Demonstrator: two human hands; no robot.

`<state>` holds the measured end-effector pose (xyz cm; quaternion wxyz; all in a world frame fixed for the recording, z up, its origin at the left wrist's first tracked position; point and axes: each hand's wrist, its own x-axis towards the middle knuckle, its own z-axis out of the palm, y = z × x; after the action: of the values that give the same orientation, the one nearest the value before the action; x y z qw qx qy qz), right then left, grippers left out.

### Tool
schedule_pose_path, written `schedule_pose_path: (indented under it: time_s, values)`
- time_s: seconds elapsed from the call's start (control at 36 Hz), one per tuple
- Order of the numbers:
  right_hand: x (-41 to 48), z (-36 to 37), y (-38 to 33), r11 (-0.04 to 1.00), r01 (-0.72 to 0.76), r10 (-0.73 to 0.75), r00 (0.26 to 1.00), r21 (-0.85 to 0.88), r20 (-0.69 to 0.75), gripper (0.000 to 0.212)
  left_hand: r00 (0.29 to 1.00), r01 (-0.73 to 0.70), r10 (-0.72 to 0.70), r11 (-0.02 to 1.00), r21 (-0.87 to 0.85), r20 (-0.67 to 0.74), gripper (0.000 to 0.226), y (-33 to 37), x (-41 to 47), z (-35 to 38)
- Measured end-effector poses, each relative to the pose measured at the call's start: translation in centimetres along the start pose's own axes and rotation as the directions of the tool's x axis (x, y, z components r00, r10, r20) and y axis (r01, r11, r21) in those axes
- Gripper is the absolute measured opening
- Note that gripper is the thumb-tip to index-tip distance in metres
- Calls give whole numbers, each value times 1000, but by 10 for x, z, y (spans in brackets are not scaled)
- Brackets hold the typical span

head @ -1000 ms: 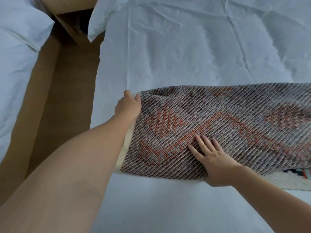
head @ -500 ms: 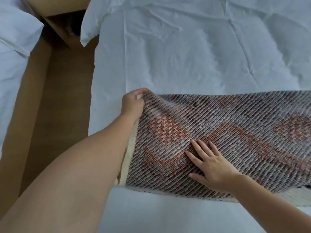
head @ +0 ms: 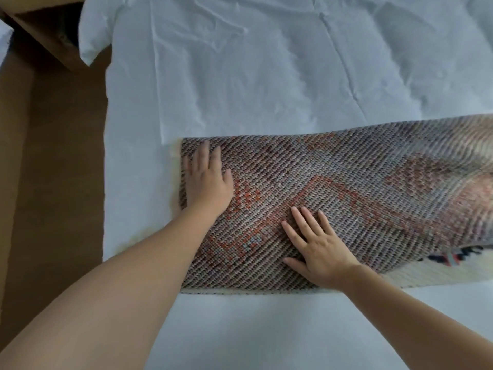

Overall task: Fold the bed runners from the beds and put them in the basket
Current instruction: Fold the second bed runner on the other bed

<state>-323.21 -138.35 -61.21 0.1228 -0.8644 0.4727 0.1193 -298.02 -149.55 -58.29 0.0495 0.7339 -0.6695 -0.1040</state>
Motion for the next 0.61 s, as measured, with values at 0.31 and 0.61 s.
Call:
schedule_pose_path:
  time_s: [0.31, 0.61]
  values:
    - [-116, 10, 133, 973, -231, 231, 972, -12, 39, 79, 844, -393, 431, 902, -178, 318, 58, 195, -87, 63]
    - [-227, 41, 253, 958, -286, 269, 904, -3, -331, 16, 792, -602, 602, 798, -42, 99, 39, 337, -160, 105]
